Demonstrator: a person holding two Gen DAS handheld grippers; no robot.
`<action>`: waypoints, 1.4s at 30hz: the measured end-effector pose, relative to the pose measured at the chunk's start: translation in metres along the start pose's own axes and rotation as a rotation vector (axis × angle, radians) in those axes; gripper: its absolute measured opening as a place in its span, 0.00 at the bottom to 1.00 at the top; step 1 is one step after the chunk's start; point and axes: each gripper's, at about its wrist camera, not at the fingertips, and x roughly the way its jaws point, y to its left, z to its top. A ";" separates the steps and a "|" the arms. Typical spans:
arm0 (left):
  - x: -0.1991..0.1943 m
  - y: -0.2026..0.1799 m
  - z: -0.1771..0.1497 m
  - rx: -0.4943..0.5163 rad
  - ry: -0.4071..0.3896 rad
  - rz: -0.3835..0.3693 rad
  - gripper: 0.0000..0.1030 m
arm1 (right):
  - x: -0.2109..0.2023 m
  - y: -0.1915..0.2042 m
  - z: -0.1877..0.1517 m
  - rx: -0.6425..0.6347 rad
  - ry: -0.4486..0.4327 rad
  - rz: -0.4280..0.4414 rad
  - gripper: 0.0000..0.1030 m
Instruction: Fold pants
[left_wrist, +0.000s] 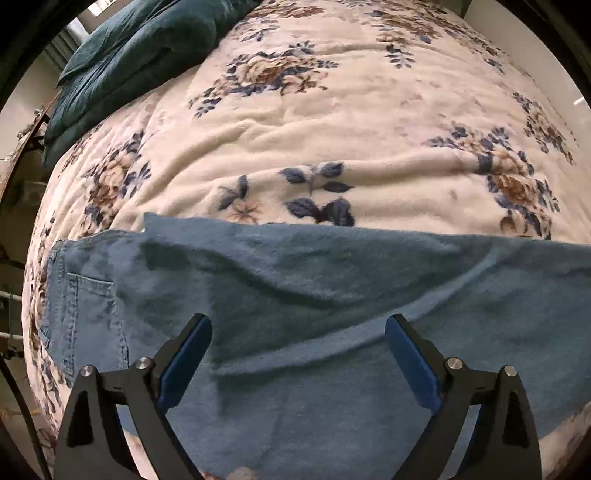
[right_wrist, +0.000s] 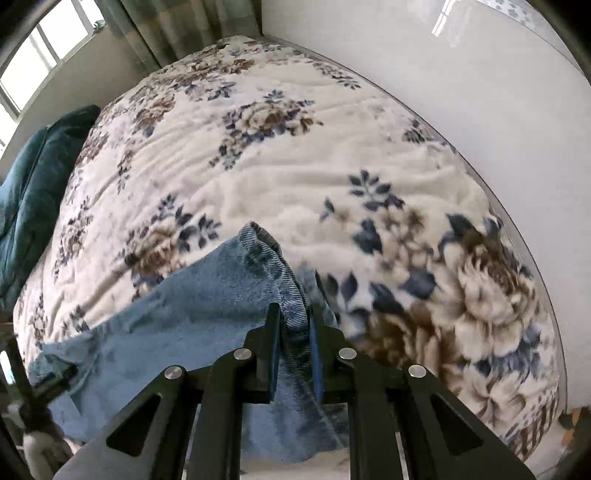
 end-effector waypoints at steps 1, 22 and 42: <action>0.002 0.002 0.000 -0.007 0.003 0.003 0.93 | 0.001 -0.004 0.001 -0.002 0.001 -0.010 0.15; -0.028 0.085 -0.023 -0.183 -0.023 -0.026 0.93 | 0.063 -0.005 -0.068 0.192 0.293 -0.007 0.68; 0.052 0.401 0.014 -0.544 0.122 -0.038 0.93 | 0.106 0.339 -0.141 -0.241 0.478 0.270 0.68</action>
